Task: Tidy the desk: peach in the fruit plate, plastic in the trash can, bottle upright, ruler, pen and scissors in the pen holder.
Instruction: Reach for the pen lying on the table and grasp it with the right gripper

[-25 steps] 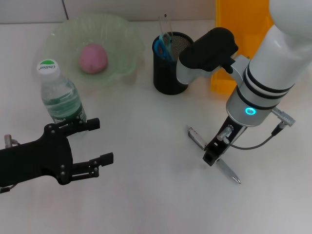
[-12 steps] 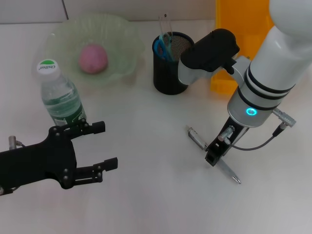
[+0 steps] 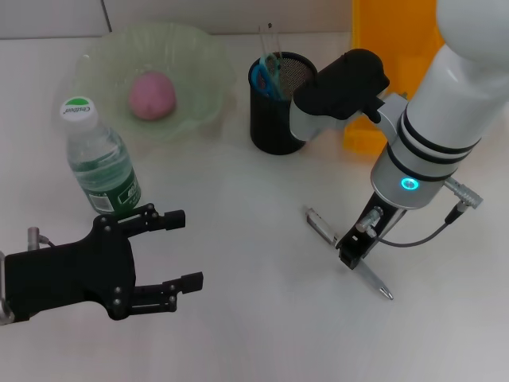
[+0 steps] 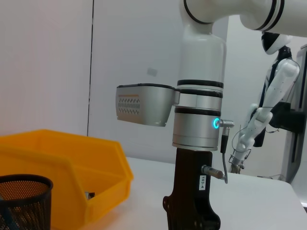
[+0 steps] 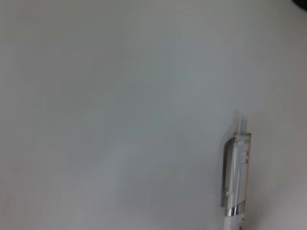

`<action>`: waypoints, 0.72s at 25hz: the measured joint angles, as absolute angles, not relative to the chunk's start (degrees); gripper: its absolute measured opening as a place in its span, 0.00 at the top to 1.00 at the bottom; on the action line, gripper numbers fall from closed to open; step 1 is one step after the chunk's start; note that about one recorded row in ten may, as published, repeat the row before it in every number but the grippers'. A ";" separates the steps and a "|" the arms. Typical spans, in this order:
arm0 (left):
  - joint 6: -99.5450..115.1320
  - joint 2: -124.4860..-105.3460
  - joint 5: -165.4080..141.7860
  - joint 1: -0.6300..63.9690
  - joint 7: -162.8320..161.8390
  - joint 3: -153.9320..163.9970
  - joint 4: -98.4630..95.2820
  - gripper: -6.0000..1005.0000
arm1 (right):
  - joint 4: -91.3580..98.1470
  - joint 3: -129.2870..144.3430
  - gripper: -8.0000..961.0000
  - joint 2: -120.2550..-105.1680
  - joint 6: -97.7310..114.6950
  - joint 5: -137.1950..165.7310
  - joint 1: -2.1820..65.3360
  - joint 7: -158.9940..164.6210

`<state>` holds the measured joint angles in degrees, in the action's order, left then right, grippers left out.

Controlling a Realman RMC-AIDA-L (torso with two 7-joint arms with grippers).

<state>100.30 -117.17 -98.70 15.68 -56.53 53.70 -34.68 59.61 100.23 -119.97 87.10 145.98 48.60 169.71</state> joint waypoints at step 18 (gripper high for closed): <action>99.92 -117.15 -98.97 15.74 -56.73 53.14 -34.72 0.17 | 58.07 100.34 0.83 -119.97 86.87 145.98 49.16 169.68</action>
